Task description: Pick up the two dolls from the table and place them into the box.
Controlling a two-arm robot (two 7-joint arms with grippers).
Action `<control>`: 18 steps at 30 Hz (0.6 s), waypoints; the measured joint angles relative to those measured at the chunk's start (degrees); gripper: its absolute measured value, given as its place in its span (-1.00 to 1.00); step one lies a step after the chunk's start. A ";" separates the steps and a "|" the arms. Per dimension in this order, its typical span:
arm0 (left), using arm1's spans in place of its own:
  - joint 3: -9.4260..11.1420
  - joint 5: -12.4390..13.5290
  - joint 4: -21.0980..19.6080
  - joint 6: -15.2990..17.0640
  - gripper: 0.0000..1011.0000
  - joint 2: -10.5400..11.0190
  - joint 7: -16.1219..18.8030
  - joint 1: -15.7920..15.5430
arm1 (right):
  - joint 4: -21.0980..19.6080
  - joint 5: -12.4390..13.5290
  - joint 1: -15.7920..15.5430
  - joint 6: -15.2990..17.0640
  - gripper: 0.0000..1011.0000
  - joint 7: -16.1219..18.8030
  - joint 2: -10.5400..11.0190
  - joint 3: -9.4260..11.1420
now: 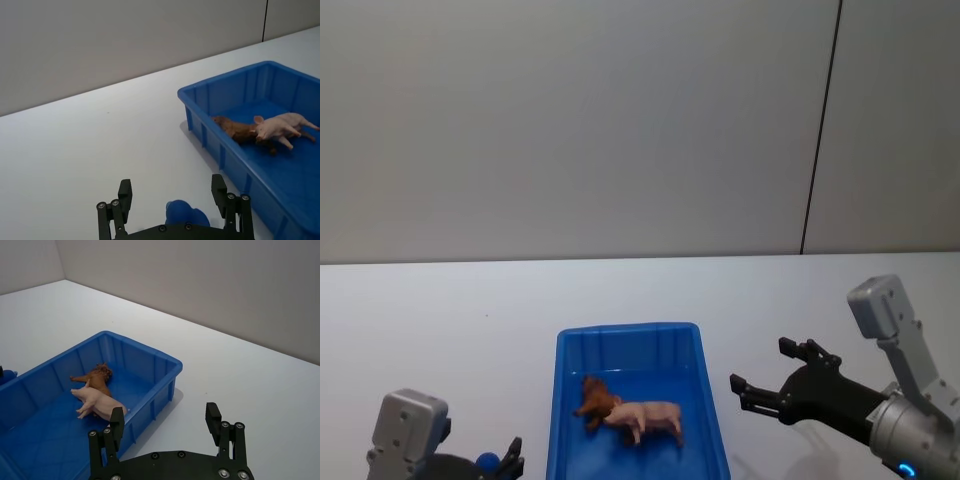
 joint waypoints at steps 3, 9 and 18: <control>-0.09 -0.23 0.90 -0.09 0.99 -0.06 -0.46 0.17 | -0.02 0.00 -0.02 0.00 0.98 0.00 0.01 0.01; -0.26 -0.69 2.52 -0.51 0.98 -0.33 -1.99 0.31 | -0.03 0.00 -0.04 -0.01 0.98 0.00 0.05 0.01; -0.45 -1.32 4.64 -0.87 0.98 -0.85 -4.77 0.24 | -0.03 -0.01 -0.05 -0.01 0.98 0.00 0.05 0.01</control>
